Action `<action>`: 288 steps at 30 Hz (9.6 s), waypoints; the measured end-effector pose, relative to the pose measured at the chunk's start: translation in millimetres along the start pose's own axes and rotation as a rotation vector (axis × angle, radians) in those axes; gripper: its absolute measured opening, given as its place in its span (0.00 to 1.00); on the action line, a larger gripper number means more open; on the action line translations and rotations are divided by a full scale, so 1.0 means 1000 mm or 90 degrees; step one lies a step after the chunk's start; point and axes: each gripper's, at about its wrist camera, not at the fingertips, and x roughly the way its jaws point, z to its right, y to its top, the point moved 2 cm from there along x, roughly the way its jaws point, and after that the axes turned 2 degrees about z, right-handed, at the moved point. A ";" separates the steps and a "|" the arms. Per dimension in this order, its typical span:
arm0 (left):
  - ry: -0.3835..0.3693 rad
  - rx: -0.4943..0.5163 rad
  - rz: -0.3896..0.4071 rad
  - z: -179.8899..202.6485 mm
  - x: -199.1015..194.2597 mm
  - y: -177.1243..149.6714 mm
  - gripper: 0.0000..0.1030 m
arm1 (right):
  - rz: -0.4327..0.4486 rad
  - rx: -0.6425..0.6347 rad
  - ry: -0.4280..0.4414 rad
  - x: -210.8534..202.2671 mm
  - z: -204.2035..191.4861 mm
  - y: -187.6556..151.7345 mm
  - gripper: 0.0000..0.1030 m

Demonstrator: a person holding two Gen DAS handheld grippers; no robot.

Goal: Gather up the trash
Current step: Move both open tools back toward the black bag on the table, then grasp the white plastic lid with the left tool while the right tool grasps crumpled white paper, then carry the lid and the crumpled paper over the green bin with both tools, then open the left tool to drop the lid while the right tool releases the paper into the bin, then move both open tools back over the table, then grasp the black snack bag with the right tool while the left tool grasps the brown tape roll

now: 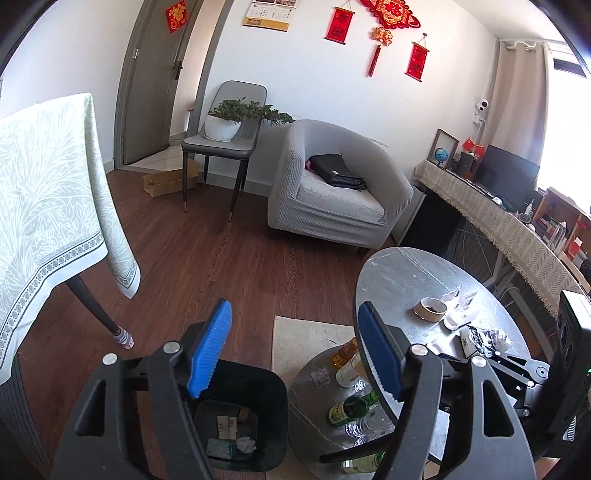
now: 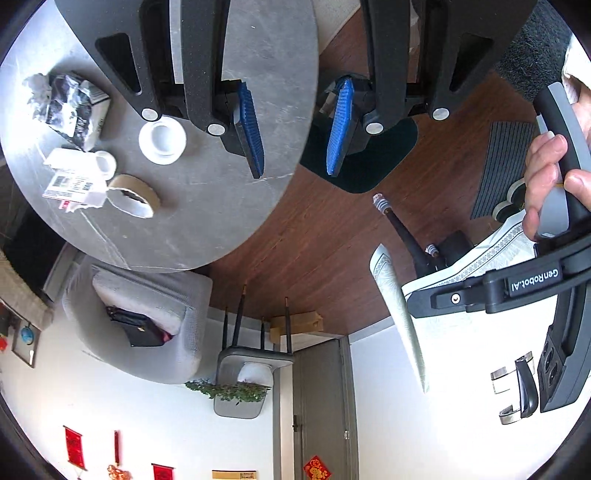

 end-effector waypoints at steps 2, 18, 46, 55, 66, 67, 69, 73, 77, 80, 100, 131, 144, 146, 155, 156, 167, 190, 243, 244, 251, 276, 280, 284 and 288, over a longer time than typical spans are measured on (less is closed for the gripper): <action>-0.008 0.012 -0.005 0.014 0.006 -0.002 0.74 | 0.003 0.007 -0.016 -0.006 0.012 -0.003 0.40; -0.076 0.088 -0.072 0.104 0.051 -0.033 0.79 | 0.023 0.099 -0.126 -0.059 0.108 -0.039 0.59; -0.070 0.160 -0.153 0.184 0.122 -0.081 0.59 | 0.000 0.238 -0.196 -0.085 0.214 -0.087 0.67; -0.076 0.166 -0.147 0.185 0.122 -0.082 0.41 | -0.039 0.204 -0.207 -0.066 0.208 -0.086 0.67; -0.106 0.134 -0.147 0.176 0.114 -0.078 0.41 | -0.062 0.183 -0.218 -0.048 0.210 -0.083 0.67; -0.105 0.133 -0.145 0.175 0.112 -0.078 0.41 | -0.061 0.187 -0.218 -0.047 0.211 -0.082 0.67; -0.101 0.134 -0.140 0.171 0.110 -0.076 0.41 | -0.059 0.191 -0.216 -0.046 0.213 -0.081 0.67; -0.095 0.134 -0.135 0.164 0.105 -0.072 0.41 | -0.058 0.190 -0.208 -0.039 0.210 -0.076 0.67; -0.090 0.133 -0.127 0.156 0.099 -0.068 0.41 | -0.057 0.190 -0.202 -0.033 0.207 -0.072 0.60; -0.085 0.130 -0.121 0.150 0.093 -0.064 0.41 | -0.068 0.192 -0.205 -0.028 0.206 -0.071 0.53; -0.046 0.096 -0.097 0.087 0.062 -0.044 0.41 | -0.010 0.186 -0.147 -0.031 0.152 -0.025 0.49; 0.060 0.000 -0.230 -0.061 0.074 -0.091 0.41 | -0.018 0.063 0.056 0.043 -0.013 0.033 0.49; 0.102 -0.018 -0.369 -0.106 0.102 -0.141 0.41 | -0.059 0.043 0.094 0.080 -0.054 0.035 0.49; 0.110 -0.017 -0.385 -0.112 0.105 -0.148 0.41 | -0.063 0.040 0.099 0.084 -0.059 0.034 0.49; 0.118 0.001 -0.419 -0.123 0.115 -0.167 0.42 | -0.102 0.043 0.104 0.116 -0.077 0.025 0.49; 0.115 0.002 -0.418 -0.123 0.115 -0.168 0.44 | -0.104 0.044 0.104 0.118 -0.077 0.024 0.49; 0.120 -0.034 -0.361 -0.136 0.093 -0.145 0.50 | -0.157 0.046 0.096 0.150 -0.084 0.005 0.49; 0.077 -0.036 -0.207 -0.111 0.039 -0.073 0.27 | -0.311 -0.008 0.095 0.212 -0.103 -0.055 0.50; 0.020 -0.009 -0.065 -0.027 0.006 -0.007 0.52 | -0.075 -0.024 0.026 0.037 -0.039 0.008 0.42; 0.018 -0.005 -0.065 -0.022 0.008 -0.007 0.52 | -0.062 -0.011 0.010 0.030 -0.030 0.009 0.42; -0.008 0.033 -0.071 0.015 0.025 -0.008 0.60 | 0.003 0.085 -0.100 -0.006 0.038 0.003 0.55; -0.092 0.004 -0.122 0.110 0.106 -0.020 0.87 | -0.077 0.228 -0.203 -0.006 0.151 -0.051 0.84; -0.094 0.000 -0.130 0.117 0.114 -0.021 0.87 | -0.091 0.231 -0.197 0.003 0.153 -0.047 0.84; -0.098 -0.012 -0.135 0.122 0.120 -0.022 0.88 | -0.105 0.229 -0.196 0.011 0.149 -0.042 0.84; -0.099 -0.013 -0.144 0.129 0.126 -0.025 0.88 | -0.116 0.222 -0.213 0.021 0.149 -0.039 0.84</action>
